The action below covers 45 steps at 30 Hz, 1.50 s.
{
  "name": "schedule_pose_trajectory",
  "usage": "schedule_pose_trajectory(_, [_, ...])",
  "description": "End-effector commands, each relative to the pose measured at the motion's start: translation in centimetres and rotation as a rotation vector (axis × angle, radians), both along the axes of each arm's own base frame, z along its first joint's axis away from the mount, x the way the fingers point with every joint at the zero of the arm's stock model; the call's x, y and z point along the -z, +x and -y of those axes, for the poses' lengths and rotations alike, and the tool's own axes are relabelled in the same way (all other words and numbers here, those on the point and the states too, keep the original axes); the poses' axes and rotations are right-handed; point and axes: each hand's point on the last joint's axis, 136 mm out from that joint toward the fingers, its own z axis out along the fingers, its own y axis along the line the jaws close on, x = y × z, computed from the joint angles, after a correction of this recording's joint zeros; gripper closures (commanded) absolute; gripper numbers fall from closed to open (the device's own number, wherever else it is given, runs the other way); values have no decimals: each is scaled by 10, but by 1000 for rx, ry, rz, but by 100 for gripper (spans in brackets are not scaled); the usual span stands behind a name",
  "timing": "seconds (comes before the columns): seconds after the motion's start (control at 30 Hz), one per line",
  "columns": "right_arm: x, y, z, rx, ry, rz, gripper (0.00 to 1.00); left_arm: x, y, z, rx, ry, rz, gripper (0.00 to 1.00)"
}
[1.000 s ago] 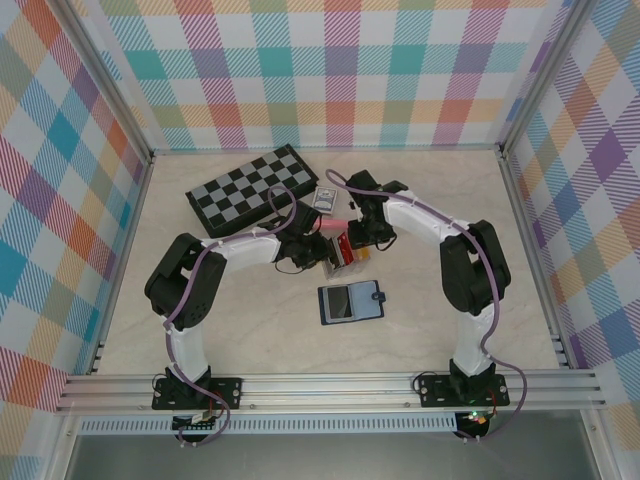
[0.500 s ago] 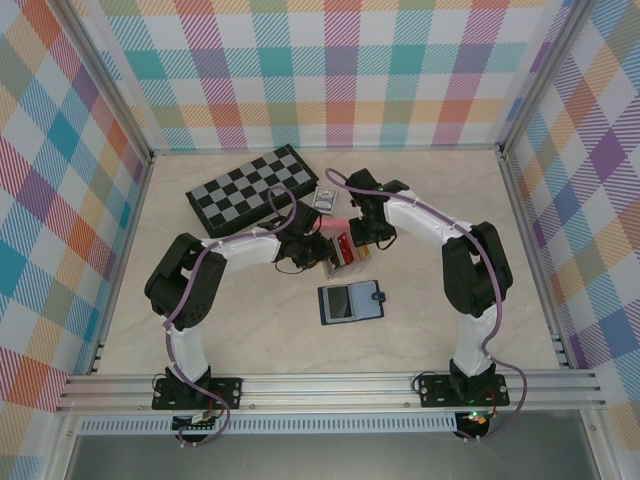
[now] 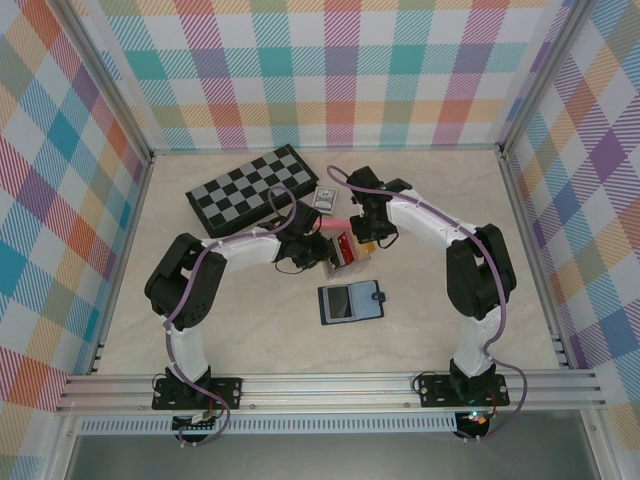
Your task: Put the credit cards into the card holder
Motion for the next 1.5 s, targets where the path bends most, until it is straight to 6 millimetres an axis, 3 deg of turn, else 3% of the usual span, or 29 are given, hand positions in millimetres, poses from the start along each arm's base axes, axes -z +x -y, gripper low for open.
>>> schedule_pose_trajectory(0.0, [-11, 0, 9, 7, -28, 12, 81, 22, -15, -13, 1, 60, -80, 76])
schedule_pose_trajectory(0.33, [-31, 1, 12, 6, -25, 64, 85, 23, -16, -15, -1, 67, -81, 76])
schedule_pose_trajectory(0.77, [-46, -14, -19, -32, 181, 12, 94, 18, -16, -15, 1, 61, -72, 75])
schedule_pose_trajectory(0.93, [-56, -16, -23, -18, 230, 19, 98, 8, -14, -13, 4, 42, -45, 73])
schedule_pose_trajectory(1.1, [-68, -19, -20, 12, 264, 35, 100, -7, -12, -12, 9, 25, -3, 65])
schedule_pose_trajectory(1.23, [-90, -23, -16, 57, 390, 54, 100, -29, -10, -15, -4, 2, 51, 54])
schedule_pose_trajectory(1.47, [-129, -34, -3, 127, 771, 12, 100, -92, -16, -10, 2, -160, 193, 38])
